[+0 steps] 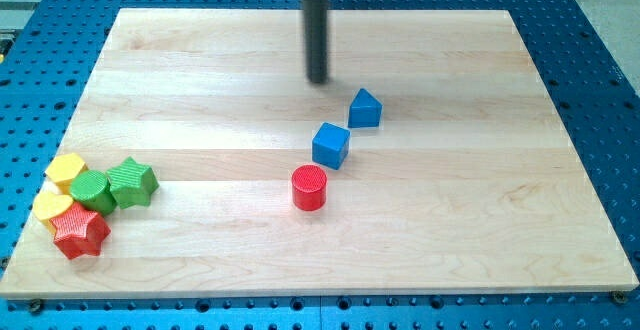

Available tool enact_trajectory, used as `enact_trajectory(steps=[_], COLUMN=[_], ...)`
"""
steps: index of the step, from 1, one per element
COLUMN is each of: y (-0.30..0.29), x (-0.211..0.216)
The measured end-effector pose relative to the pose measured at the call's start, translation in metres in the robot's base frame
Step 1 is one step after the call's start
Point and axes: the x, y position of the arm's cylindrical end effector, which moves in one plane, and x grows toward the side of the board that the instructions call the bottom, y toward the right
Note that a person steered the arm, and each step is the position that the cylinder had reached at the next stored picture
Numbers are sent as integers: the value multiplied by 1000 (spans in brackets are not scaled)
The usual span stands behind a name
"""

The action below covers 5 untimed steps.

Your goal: Slightly move the cube to the left

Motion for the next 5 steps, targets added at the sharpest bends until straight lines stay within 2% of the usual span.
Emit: enact_trajectory(steps=[1,2,3,5], y=[94,45,-12,-15], x=[64,143,154,155])
